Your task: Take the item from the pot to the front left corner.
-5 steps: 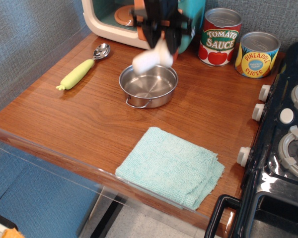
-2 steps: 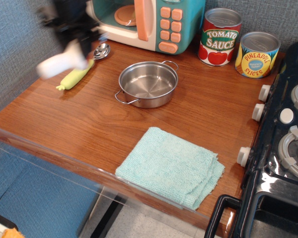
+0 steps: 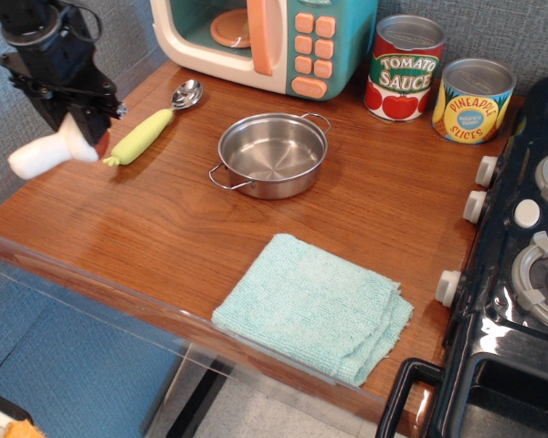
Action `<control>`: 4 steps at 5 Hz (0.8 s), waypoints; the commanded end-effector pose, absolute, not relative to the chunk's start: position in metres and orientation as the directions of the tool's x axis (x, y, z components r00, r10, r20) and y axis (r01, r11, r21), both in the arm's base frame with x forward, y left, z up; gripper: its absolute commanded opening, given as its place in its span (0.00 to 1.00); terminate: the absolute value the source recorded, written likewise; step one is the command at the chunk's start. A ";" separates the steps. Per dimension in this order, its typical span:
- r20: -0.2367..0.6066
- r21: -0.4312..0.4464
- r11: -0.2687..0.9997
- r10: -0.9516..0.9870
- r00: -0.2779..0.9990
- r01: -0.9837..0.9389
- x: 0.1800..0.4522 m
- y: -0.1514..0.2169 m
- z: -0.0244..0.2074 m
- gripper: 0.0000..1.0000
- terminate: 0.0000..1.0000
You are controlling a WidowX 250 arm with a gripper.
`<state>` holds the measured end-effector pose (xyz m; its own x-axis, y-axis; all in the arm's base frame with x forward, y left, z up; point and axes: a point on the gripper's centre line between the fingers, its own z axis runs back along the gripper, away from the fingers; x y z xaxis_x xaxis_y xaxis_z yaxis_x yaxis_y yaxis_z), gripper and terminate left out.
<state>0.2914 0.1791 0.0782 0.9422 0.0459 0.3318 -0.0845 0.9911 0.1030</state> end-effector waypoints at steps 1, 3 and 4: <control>0.305 0.105 0.987 0.086 0.948 -0.123 0.286 0.189 0.071 0.00 0.00; 0.266 0.149 0.978 0.106 0.958 -0.149 0.280 0.191 0.079 1.00 0.00; 0.268 0.157 0.976 0.103 0.958 -0.149 0.279 0.191 0.086 1.00 0.00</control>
